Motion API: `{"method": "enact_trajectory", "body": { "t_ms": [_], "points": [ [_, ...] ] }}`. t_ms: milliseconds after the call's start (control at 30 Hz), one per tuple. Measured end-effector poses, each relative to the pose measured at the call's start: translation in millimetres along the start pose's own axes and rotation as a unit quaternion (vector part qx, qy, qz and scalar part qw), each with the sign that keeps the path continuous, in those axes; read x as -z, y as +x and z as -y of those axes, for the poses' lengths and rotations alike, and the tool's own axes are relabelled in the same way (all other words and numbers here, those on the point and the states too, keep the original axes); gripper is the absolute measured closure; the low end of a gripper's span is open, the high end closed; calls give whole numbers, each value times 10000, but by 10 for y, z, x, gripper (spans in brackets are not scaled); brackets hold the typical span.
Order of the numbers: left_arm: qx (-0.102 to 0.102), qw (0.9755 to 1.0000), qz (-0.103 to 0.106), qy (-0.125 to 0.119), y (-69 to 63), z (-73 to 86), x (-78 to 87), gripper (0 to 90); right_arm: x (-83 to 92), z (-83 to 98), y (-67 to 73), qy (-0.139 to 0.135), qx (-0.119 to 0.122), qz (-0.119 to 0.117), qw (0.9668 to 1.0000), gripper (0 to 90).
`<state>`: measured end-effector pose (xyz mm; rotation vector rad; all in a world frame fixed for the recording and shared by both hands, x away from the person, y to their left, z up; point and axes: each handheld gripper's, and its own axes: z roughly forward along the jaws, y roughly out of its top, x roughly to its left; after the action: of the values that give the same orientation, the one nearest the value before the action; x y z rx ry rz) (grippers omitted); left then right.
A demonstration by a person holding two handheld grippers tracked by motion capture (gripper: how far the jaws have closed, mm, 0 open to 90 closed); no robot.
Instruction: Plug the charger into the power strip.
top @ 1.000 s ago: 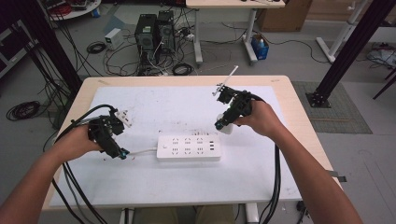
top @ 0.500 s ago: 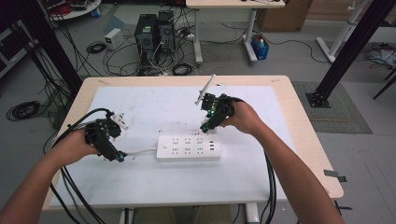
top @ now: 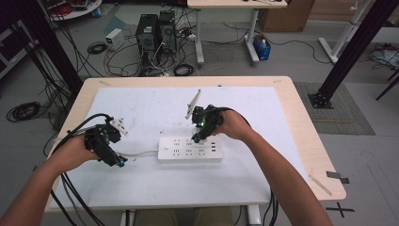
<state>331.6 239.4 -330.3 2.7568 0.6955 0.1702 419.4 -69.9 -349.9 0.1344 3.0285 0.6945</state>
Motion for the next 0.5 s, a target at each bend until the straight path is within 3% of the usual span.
{"method": "enact_trajectory", "body": {
  "t_ms": [233, 400, 500],
  "points": [
    [33, 10000, 13, -3, -10, 28, -37, 180, -68, 65, 3, -25, 378, -21, 9993, 622],
    [20, 10000, 20, 28, -8, 27, -53, 180, -115, 101, -3, 23, 454, -110, 9989, 622],
    [46, 10000, 43, 17, -8, 29, -68, 180, -114, 130, -43, -49, 310, -190, 9993, 623]
  ]
}}
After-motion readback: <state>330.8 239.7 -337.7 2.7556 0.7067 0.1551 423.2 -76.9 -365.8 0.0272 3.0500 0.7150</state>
